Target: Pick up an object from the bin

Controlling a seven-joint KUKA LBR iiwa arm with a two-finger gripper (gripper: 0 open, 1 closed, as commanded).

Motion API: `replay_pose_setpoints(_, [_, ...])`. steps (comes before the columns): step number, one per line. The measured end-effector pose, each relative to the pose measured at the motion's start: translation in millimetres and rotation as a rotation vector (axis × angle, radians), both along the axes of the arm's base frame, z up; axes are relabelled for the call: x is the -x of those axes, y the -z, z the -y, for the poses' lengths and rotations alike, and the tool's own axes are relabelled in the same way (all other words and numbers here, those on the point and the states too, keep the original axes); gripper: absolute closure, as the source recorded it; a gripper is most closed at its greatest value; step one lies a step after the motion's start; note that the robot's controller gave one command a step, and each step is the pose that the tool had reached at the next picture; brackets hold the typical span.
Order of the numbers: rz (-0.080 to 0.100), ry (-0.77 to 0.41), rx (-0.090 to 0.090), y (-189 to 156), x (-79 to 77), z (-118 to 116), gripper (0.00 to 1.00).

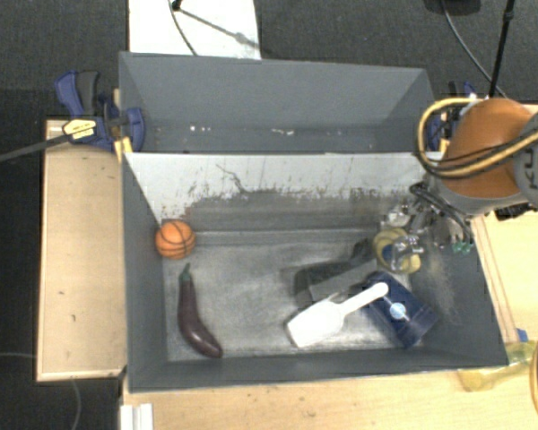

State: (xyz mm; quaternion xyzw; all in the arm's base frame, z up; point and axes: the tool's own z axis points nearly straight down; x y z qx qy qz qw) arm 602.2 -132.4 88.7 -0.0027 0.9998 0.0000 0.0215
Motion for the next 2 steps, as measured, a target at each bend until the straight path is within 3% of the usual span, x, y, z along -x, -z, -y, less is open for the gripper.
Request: replay_pose_setpoints(2, [0.0, -0.001, 0.0, 0.0, 0.0, 0.0, 1.0])
